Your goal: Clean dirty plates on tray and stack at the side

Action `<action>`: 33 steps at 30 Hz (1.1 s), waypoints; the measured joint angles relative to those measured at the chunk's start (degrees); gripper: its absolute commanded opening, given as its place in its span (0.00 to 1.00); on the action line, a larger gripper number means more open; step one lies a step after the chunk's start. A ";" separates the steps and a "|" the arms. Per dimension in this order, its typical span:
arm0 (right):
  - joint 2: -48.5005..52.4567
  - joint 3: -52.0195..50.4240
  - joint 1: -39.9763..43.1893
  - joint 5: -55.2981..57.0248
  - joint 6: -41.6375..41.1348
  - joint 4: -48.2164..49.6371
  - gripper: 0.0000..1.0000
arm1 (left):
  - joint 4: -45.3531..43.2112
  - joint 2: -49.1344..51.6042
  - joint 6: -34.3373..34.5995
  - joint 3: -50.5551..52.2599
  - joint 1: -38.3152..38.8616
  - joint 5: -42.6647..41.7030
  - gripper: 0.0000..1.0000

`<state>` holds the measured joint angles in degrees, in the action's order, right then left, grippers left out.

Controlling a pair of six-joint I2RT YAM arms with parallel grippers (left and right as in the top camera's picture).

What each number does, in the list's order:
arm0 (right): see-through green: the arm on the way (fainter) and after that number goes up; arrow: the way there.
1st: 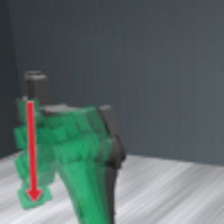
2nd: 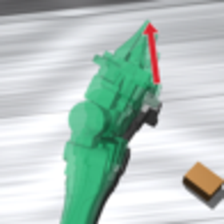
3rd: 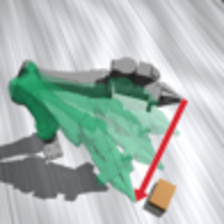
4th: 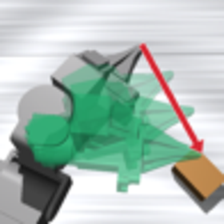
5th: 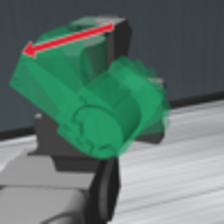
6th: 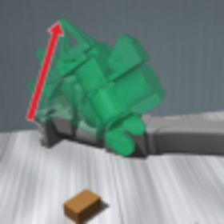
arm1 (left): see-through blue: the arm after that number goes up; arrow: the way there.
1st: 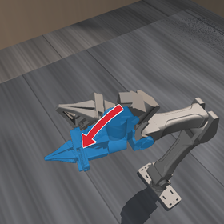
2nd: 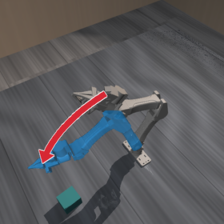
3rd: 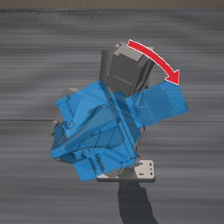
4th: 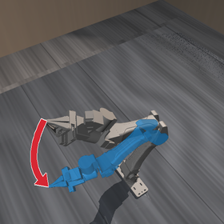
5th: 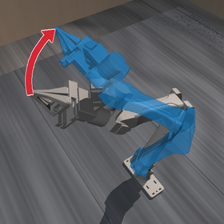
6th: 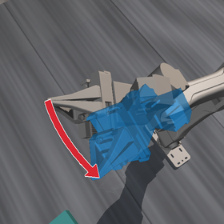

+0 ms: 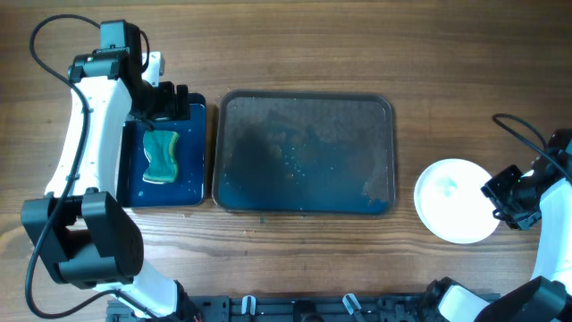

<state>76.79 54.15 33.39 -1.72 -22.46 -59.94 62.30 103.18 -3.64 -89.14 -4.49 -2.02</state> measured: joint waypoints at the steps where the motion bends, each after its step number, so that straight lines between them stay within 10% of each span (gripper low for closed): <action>1: 0.00 0.00 -0.24 -0.66 0.26 0.35 0.43 | -0.02 0.00 0.02 0.00 0.00 0.02 1.00; 13: -2.58 19.17 -24.15 -8.17 14.88 -9.68 0.50 | 0.00 0.00 0.02 0.00 0.00 0.02 1.00; 14: -3.19 23.26 -26.73 -8.46 15.91 -12.39 0.63 | -0.02 0.00 0.02 0.00 0.00 0.02 1.00; 15: -4.04 27.43 -29.14 -8.81 16.74 -15.08 1.00 | -0.02 0.00 0.00 0.00 0.00 0.02 1.00; 33: -15.06 42.05 -34.01 -16.15 24.15 -18.08 1.00 | -0.02 0.00 0.02 0.00 0.00 0.02 1.00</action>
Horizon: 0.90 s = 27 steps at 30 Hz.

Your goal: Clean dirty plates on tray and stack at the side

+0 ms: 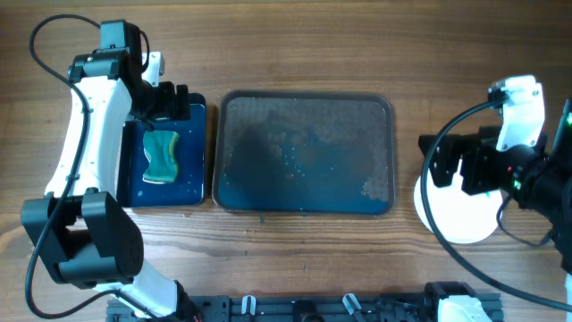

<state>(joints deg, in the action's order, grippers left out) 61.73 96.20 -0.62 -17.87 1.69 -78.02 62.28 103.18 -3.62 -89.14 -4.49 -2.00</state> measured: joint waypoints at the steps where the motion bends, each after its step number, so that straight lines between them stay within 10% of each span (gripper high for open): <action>1: -0.26 -0.92 0.00 0.11 1.20 2.19 1.00 | 0.02 0.00 0.00 0.00 0.00 0.00 1.00; 15: -35.54 -61.37 0.00 0.28 5.31 59.76 1.00 | -0.17 0.00 0.00 0.00 0.00 0.00 1.00; 27: -60.15 -90.31 -0.11 -0.57 5.31 74.90 1.00 | -0.17 0.00 0.00 0.00 0.00 -0.02 1.00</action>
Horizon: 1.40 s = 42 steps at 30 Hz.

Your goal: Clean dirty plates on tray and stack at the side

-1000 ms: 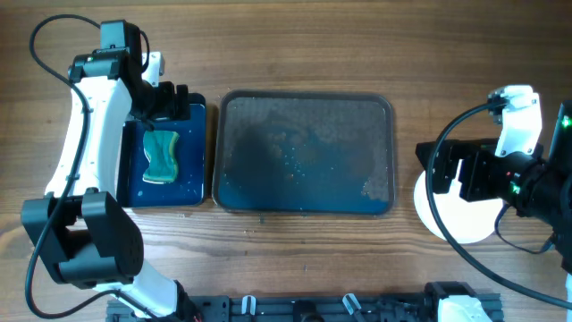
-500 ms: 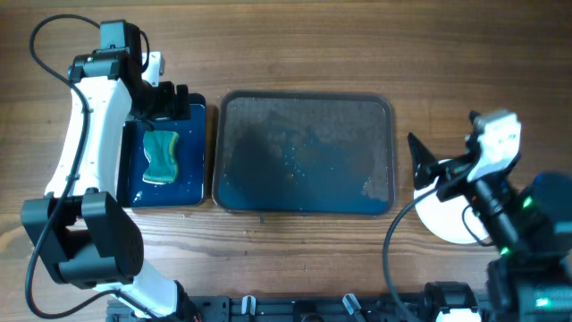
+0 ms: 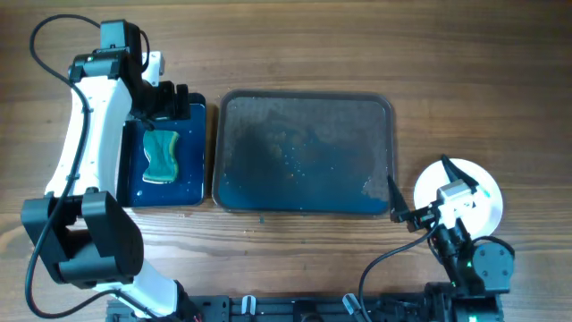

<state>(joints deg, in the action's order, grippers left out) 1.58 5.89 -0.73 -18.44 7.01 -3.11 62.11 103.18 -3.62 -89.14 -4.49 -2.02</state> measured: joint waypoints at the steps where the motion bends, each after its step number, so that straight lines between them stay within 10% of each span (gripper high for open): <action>1: -0.35 -1.46 0.00 0.00 -0.04 1.20 1.00 | 0.00 0.00 -0.02 -0.02 0.00 0.00 1.00; 32: -0.48 -5.51 0.00 -2.14 -2.47 4.50 1.00 | -0.46 -1.60 -0.90 0.04 0.00 1.31 1.00; 42: -0.70 -5.51 0.00 -2.19 -2.49 4.57 1.00 | -37.53 -40.22 -0.66 21.29 0.48 -5.62 1.00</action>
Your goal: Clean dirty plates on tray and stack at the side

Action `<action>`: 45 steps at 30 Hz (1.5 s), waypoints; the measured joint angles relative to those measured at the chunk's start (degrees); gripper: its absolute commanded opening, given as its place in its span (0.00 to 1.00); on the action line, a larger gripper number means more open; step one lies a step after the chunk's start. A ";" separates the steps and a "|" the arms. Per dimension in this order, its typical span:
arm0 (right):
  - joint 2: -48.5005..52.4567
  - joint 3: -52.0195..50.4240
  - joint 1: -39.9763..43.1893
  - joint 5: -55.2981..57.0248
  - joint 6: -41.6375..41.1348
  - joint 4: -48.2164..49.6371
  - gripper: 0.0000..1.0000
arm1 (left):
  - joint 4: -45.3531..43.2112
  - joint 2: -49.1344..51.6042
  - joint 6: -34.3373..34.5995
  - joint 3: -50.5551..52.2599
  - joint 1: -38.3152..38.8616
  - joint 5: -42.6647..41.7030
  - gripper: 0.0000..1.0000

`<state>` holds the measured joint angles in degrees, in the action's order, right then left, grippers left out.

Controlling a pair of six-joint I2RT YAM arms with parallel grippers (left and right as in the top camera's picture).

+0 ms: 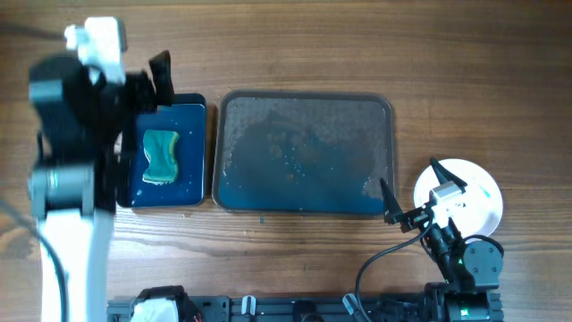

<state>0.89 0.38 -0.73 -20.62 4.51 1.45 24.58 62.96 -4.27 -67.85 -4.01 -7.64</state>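
The big dark tray (304, 107) lies mid-table, wet and speckled with crumbs, with no plate on it. A white plate (474, 192) rests on the wood to its right; I cannot tell whether more lie under it. My right gripper (411, 185) is low at the front, between tray and plate, open and holding nothing. My left arm looms large at the left, close to the camera. Its gripper (154, 82) is at the far edge of the small blue tray (192, 156) and looks open and empty. A green-yellow sponge (162, 154) lies in that tray.
Bare wooden table runs along the back and between the trays and the plate. The right arm's base and cable sit at the front right (465, 264). A black rail (295, 309) lines the front edge.
My left arm, which reached over the sponge tray, now appears much larger and nearer the camera, its gripper at the tray's far edge. The right gripper has shifted only slightly.
At first my right gripper was at the table's right edge beside the white plate. Then the right arm loomed over the plate. After that it lay folded at the front, open. The left arm held over the sponge tray until now, when it appears nearer the camera.
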 measured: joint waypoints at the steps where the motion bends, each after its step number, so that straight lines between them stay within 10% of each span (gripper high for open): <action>1: -0.04 0.00 0.00 -0.07 -0.04 -0.07 1.00 | -2.40 -3.67 0.37 4.22 0.02 -0.48 1.00; 7: -0.15 0.00 0.00 -0.17 -0.15 -0.07 1.00 | -16.04 -26.29 3.30 33.86 0.90 -1.46 1.00; 19: -0.15 0.00 0.00 -0.17 -0.15 -0.04 1.00 | -21.84 -54.55 4.17 56.37 2.58 -1.68 1.00; 45: -0.15 0.00 0.00 -0.20 -0.15 -0.04 1.00 | -20.96 -62.18 4.17 67.04 3.02 -1.42 1.00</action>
<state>0.73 0.38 -0.73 -20.82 4.36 1.41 3.62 0.78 -0.10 -0.82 -0.99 -9.06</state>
